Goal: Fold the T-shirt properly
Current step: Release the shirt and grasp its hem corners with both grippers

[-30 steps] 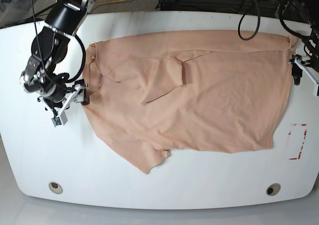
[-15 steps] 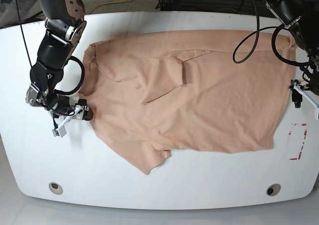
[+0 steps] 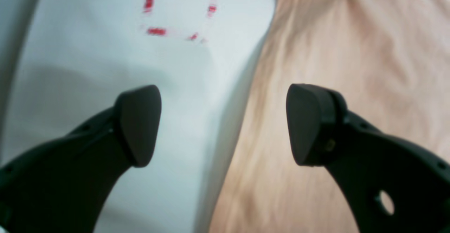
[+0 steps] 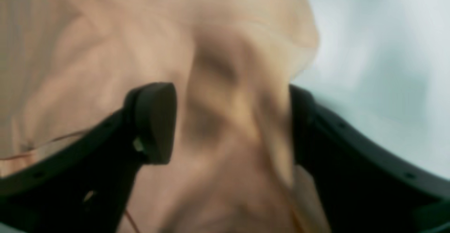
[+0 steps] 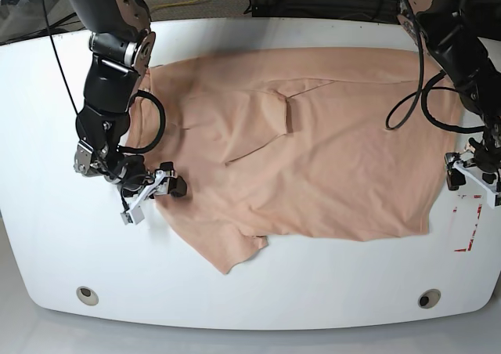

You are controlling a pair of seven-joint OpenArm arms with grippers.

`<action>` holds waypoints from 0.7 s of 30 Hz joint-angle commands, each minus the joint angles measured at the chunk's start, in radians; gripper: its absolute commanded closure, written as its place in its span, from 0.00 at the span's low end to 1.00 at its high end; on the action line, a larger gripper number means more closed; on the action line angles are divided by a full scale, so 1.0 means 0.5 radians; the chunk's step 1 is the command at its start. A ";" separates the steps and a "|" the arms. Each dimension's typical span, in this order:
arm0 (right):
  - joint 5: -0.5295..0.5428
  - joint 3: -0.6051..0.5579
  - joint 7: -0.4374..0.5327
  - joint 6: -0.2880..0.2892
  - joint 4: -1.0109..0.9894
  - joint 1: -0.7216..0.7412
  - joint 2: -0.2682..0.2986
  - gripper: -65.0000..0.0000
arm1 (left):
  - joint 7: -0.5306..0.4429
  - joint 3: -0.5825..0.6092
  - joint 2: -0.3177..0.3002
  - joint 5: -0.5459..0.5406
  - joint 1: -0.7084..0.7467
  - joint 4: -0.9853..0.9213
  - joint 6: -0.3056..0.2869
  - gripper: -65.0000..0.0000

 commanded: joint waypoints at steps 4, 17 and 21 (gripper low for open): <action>-0.034 -0.004 -0.028 -0.006 0.008 0.033 0.027 0.76 | -0.245 0.010 -0.073 -0.018 -0.212 -0.385 0.092 0.19; -0.034 -0.007 -0.034 -0.006 0.008 0.045 0.027 0.99 | -0.715 0.418 -0.187 -0.033 -0.442 -1.180 0.194 0.19; -0.019 -0.007 -0.037 -0.006 0.008 0.045 0.027 1.00 | -0.779 0.519 -0.181 -0.033 -0.466 -1.272 0.194 0.19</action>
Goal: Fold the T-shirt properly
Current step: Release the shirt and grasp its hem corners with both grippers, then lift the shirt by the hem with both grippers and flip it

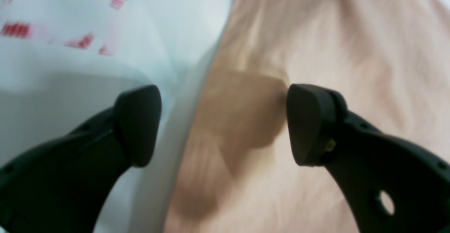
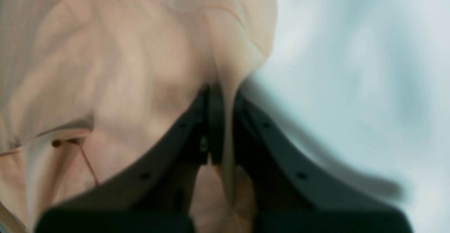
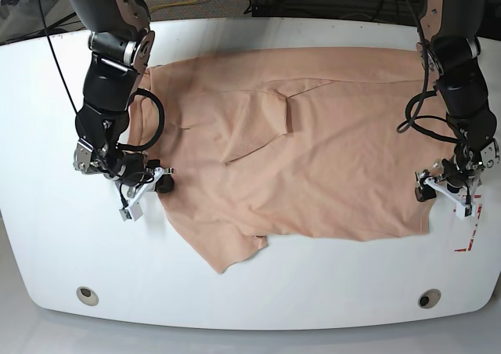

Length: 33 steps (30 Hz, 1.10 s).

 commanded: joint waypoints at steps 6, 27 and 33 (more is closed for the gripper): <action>0.018 0.000 -0.013 0.003 0.020 0.052 0.016 1.00 | -0.138 0.121 0.029 -0.024 -0.113 -0.154 -0.002 0.20; 0.006 -0.003 -0.102 0.003 0.162 0.055 -0.012 1.00 | -0.071 0.263 0.115 -0.006 -0.083 0.018 -0.005 1.00; -0.004 -0.003 -0.240 0.003 0.493 0.055 -0.005 1.00 | 0.089 0.269 0.072 0.004 0.111 0.601 0.008 1.00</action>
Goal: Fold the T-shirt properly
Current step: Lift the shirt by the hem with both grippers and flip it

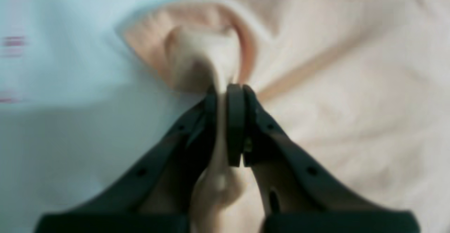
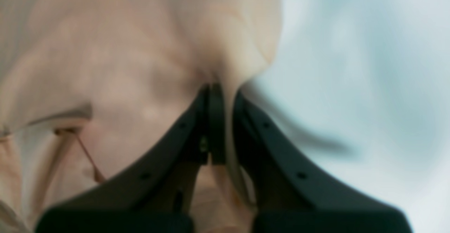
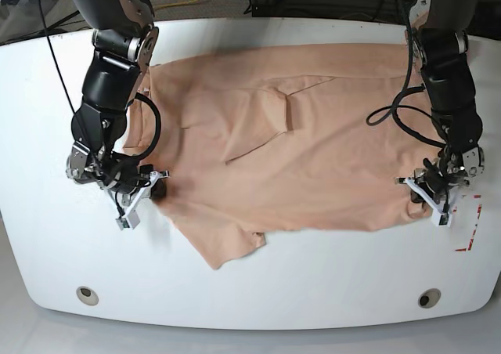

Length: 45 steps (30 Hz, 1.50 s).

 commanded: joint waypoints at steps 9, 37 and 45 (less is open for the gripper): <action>0.047 -0.286 -0.001 0.003 0.074 0.383 0.169 1.00 | 0.218 -0.007 -0.031 -0.021 -0.069 0.709 0.010 1.00; 0.050 -0.326 -0.943 0.003 0.439 1.710 0.375 1.00 | 0.752 -0.160 -0.261 -0.024 -1.014 1.660 0.001 1.00; 0.050 -0.313 -0.977 0.003 0.884 1.095 0.403 1.00 | 0.749 -0.179 -0.255 -0.113 -0.462 1.768 0.001 1.00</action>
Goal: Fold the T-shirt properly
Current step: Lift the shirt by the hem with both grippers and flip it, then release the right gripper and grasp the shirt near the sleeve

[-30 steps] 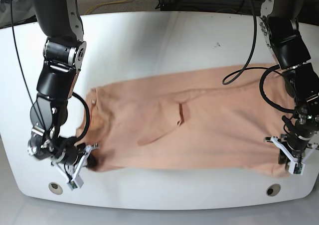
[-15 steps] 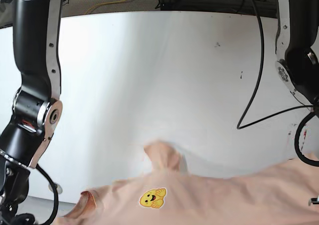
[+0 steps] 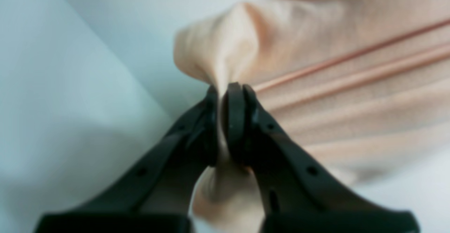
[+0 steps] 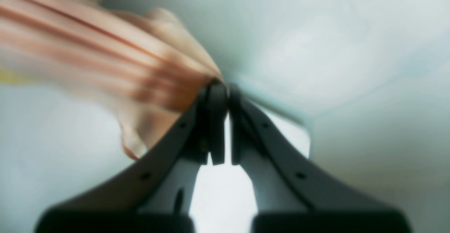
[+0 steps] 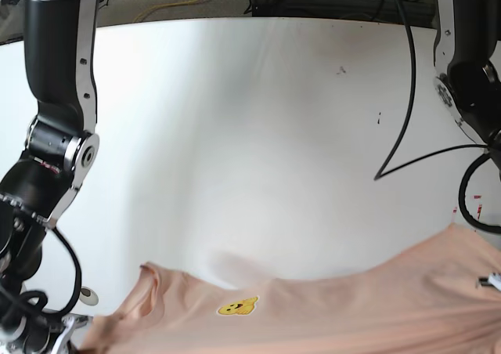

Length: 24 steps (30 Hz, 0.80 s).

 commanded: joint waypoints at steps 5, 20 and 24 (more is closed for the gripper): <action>-0.138 0.034 -0.029 -0.013 0.381 -0.532 0.023 1.00 | -0.016 -0.189 -0.050 -0.191 0.440 0.158 0.061 1.00; -0.135 0.200 0.063 -0.013 0.758 -1.642 -0.403 0.98 | -0.255 -0.389 0.030 -0.464 1.662 0.194 0.061 1.00; -0.157 0.107 0.149 -0.013 0.694 -1.679 -0.535 0.70 | -0.350 -0.493 0.057 -0.464 1.824 0.188 0.061 1.00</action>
